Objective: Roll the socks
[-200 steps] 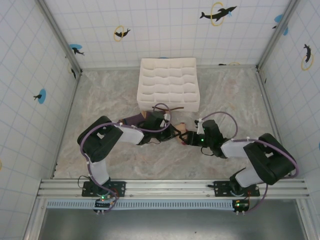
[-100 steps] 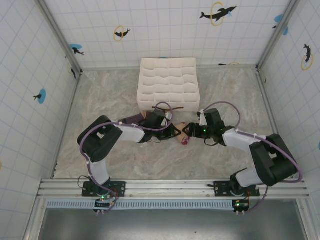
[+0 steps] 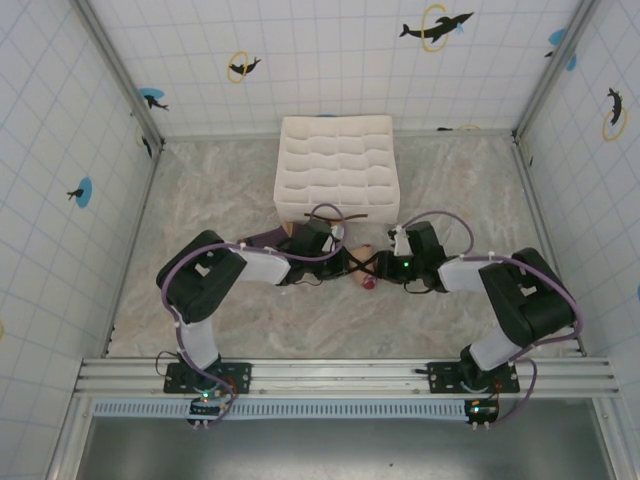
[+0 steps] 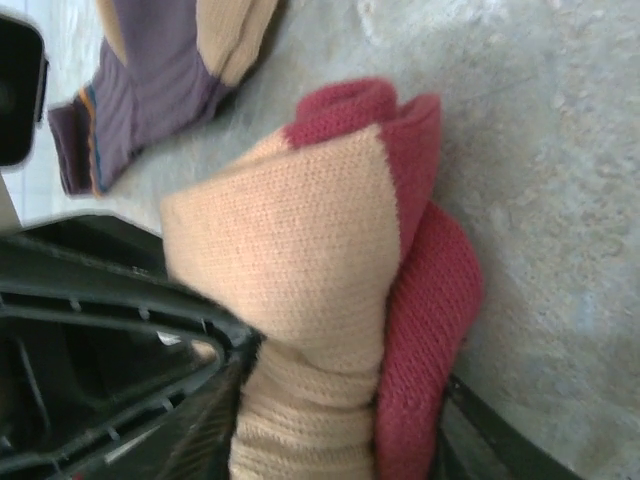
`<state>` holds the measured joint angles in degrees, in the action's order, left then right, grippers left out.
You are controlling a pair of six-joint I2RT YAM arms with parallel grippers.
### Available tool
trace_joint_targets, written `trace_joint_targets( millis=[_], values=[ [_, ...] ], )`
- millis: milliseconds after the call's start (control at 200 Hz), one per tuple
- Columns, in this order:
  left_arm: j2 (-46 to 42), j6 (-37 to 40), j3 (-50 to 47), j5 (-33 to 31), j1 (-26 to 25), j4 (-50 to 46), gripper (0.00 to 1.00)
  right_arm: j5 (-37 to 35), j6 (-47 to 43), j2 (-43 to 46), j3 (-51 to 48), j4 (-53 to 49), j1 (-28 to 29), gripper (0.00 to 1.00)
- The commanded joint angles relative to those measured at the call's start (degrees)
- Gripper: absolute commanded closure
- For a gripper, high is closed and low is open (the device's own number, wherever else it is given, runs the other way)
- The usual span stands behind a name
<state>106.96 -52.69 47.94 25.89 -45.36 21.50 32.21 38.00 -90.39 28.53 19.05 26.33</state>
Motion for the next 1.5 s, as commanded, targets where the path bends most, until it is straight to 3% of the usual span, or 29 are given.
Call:
trace_joint_targets(
  millis=[0, 250, 390, 615, 991, 1291, 1496],
  values=[
    [2.5, -0.6, -1.0, -2.0, -0.4, -1.5, 0.73, 2.6, 2.4, -1.6, -3.0, 2.0, 0.8, 0.66],
    [1.7, -1.7, -1.9, -1.4, -0.4, 0.5, 0.48, 3.2, 3.4, -1.5, -4.5, 5.2, 0.5, 1.0],
    [-0.1, -2.2, -2.5, -0.5, 0.1, 0.9, 0.41, 3.1, 3.0, 0.0, -4.4, 5.6, 0.3, 1.0],
    [-4.9, -1.2, -2.8, 1.8, 2.0, 0.3, 0.38, 0.2, -0.3, 4.8, -3.6, 2.4, 0.2, 1.0],
    [-13.7, 8.0, 1.1, -1.0, 6.5, -15.2, 0.36, -10.6, -9.0, 17.2, 0.1, -7.1, 0.6, 1.0],
    [-19.8, 16.8, 7.2, -6.7, 12.1, -30.2, 0.3, -19.7, -17.7, 21.4, 6.8, -13.6, 0.8, 1.0],
    [-21.8, 22.8, 13.4, -10.9, 18.8, -38.3, 0.12, -25.7, -23.6, 20.8, 12.5, -14.3, 1.1, 1.0]
  ],
)
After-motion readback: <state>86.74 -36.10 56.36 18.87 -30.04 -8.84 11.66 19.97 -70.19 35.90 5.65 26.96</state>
